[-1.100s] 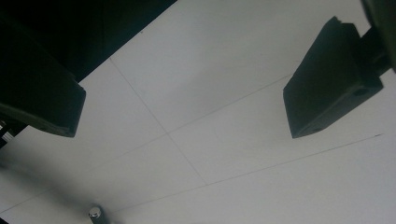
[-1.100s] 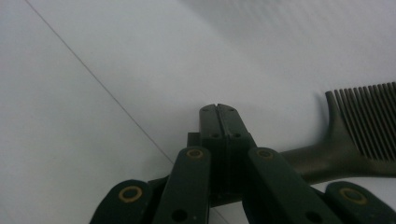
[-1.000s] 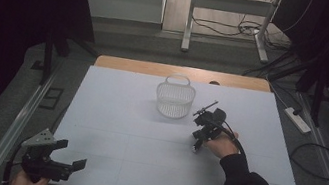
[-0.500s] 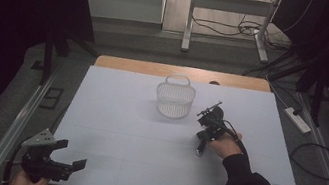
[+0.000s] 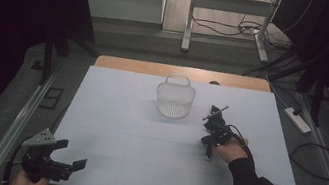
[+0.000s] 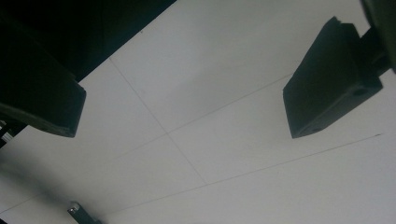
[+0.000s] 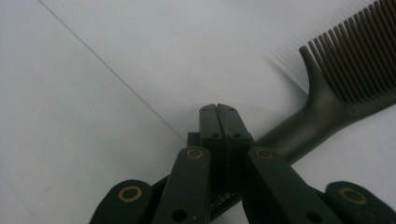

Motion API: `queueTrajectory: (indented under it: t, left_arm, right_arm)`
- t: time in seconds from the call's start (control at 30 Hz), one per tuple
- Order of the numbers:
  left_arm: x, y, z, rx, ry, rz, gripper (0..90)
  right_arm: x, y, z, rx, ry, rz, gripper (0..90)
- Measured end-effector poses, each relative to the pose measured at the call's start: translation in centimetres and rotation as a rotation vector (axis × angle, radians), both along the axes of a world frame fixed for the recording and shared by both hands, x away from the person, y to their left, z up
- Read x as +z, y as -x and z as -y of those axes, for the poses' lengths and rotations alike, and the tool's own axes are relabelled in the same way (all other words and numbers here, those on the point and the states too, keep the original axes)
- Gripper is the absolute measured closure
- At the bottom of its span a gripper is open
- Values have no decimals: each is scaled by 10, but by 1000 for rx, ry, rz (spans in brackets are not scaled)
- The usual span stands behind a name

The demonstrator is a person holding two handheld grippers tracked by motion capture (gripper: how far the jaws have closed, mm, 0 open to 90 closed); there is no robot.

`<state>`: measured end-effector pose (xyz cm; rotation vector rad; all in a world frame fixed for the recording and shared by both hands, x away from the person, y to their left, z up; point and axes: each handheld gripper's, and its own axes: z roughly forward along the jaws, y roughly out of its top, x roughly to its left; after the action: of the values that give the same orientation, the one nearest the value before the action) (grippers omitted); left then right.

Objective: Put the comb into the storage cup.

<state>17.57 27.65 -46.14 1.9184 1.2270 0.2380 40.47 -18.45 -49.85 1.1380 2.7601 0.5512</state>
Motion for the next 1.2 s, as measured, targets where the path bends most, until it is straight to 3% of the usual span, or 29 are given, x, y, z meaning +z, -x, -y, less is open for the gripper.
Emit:
queueTrajectory:
  t: [0.53, 0.83, 1.2]
  left_arm:
    - [0, 0, 0, -1, -5, 0, 0]
    - [0, 0, 1, -1, -4, -1, 0]
    - [0, -1, 1, -1, -4, -3, 1]
  right_arm:
    - [2, 18, 38, -37, -9, -14, 891]
    - [3, 23, 68, -88, -30, -22, 891]
    - [10, 29, 67, -74, -45, 4, 848]
